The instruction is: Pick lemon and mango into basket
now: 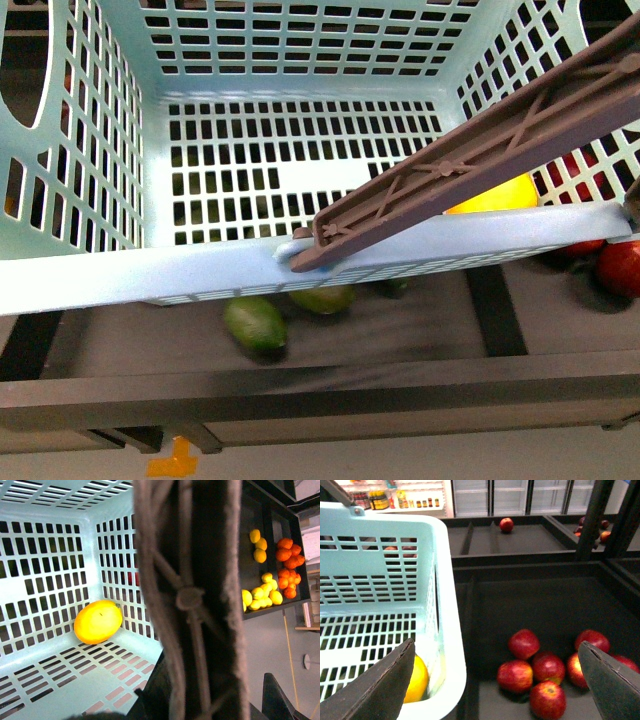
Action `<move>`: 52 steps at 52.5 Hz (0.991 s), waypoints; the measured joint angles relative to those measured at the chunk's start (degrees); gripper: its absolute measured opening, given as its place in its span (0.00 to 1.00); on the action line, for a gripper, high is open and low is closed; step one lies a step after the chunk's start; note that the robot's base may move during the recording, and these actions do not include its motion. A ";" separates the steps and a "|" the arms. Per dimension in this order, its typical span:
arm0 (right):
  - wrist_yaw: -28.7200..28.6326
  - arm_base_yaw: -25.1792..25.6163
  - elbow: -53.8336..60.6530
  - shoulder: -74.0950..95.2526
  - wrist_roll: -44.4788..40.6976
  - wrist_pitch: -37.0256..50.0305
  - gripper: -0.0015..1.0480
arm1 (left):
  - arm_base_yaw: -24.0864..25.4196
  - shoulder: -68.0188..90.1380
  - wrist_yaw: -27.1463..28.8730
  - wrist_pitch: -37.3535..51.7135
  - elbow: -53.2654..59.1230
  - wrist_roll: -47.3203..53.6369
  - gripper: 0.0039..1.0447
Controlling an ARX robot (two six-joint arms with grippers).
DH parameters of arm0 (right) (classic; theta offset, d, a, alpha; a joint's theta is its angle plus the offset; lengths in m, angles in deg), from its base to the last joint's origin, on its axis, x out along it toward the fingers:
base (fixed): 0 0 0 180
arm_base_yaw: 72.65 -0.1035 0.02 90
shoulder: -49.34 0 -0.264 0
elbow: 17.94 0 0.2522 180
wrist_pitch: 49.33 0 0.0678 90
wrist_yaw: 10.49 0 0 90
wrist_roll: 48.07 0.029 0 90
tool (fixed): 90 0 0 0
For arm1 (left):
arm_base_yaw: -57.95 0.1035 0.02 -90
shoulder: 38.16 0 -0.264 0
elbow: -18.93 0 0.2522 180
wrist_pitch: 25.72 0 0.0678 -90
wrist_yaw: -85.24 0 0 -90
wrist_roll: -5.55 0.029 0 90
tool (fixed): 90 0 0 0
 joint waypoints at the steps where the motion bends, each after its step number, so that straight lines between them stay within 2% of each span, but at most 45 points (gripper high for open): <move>1: 0.02 0.00 0.02 0.00 0.00 0.00 0.92 | 0.00 0.00 0.02 0.00 0.00 0.00 0.04; 52: 0.02 0.02 0.07 -0.11 0.00 0.00 0.92 | -0.07 0.00 0.13 0.00 -0.04 -0.20 0.04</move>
